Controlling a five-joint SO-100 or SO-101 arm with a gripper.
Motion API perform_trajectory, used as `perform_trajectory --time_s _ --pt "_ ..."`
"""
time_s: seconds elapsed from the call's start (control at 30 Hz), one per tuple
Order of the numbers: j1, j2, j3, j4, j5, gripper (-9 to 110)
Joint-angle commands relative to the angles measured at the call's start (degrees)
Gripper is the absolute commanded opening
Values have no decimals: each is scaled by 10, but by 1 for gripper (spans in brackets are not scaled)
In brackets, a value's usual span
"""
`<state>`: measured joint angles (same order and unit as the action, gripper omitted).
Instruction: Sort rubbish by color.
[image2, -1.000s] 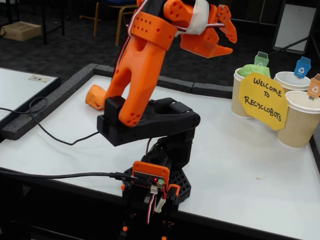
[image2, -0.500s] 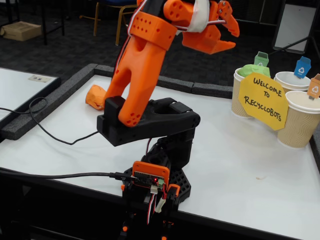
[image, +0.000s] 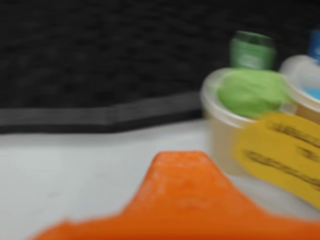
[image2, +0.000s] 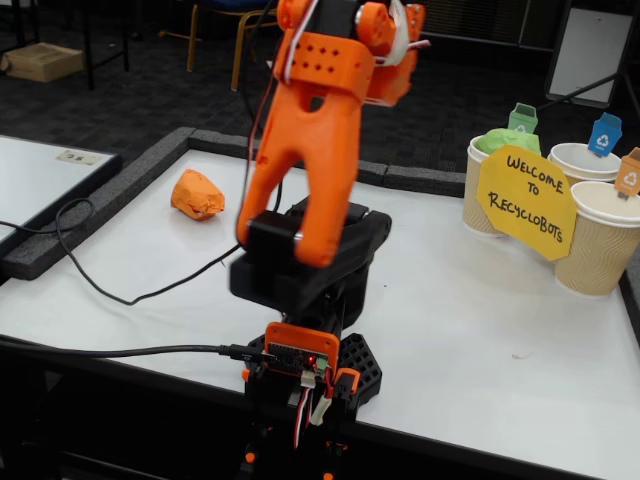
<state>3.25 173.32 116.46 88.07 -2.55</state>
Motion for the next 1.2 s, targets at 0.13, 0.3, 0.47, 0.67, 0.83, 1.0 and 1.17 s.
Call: perform_trajectory --time_s 0.13,0.3,0.47,0.67,0.83,1.0,1.17 --pt "-203 -43 -4 -28 -11 0" --pt "-301 -43 17 -33 -11 0" --pt "-381 -43 28 -29 -11 0" --pt "-410 -43 39 -40 -11 0" --pt "-416 -43 51 -56 -11 1" --pt "-418 -43 80 -78 -11 1" --pt "-420 -62 109 -98 -11 1"
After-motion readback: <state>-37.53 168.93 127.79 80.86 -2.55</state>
